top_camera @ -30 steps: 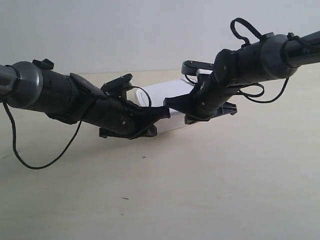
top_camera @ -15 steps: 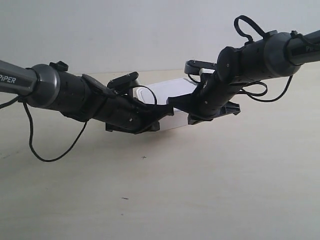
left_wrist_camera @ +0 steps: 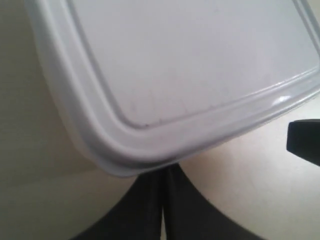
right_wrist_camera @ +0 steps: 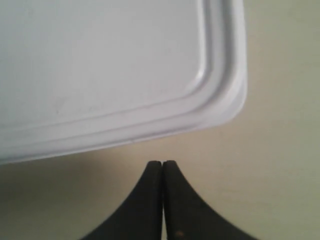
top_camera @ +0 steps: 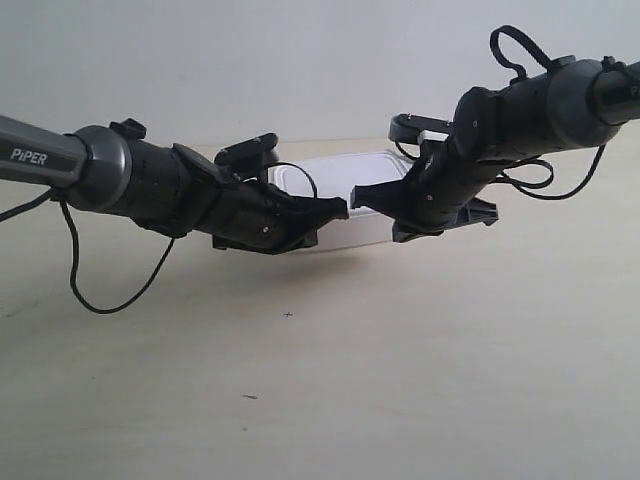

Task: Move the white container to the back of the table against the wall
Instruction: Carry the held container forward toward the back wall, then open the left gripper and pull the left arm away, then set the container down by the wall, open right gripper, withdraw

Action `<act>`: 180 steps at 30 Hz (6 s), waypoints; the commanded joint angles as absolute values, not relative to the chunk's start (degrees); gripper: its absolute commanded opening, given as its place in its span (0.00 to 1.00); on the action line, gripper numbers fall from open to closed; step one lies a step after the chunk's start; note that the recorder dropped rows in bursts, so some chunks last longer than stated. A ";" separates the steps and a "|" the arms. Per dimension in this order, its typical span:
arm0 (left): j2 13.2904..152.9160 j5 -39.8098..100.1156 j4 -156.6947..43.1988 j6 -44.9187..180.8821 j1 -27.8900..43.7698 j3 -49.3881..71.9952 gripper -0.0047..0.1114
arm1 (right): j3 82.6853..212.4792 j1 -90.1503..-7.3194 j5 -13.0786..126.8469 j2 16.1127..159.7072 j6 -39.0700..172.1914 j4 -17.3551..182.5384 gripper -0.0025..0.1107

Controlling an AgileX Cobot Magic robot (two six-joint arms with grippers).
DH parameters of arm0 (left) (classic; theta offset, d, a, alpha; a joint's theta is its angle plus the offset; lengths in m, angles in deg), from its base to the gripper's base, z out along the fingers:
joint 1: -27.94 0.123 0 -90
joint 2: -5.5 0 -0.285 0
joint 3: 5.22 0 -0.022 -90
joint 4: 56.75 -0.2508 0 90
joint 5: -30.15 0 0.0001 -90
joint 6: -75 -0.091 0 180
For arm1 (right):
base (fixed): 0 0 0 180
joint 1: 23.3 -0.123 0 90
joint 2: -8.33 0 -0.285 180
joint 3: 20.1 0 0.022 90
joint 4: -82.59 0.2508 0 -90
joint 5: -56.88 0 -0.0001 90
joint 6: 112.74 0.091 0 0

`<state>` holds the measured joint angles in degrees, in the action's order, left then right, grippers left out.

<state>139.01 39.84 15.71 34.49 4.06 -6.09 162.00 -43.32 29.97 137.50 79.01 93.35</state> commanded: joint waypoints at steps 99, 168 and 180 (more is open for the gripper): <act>147.45 42.38 12.42 27.34 14.27 -23.31 0.04 | 196.78 -43.12 30.00 158.18 67.60 102.22 0.02; 85.03 57.65 -4.36 40.91 14.14 21.35 0.04 | 200.43 -42.18 34.54 162.17 18.95 116.94 0.02; 85.03 57.65 -4.36 40.91 14.14 21.35 0.04 | 201.12 -42.01 37.48 164.09 11.99 124.11 0.02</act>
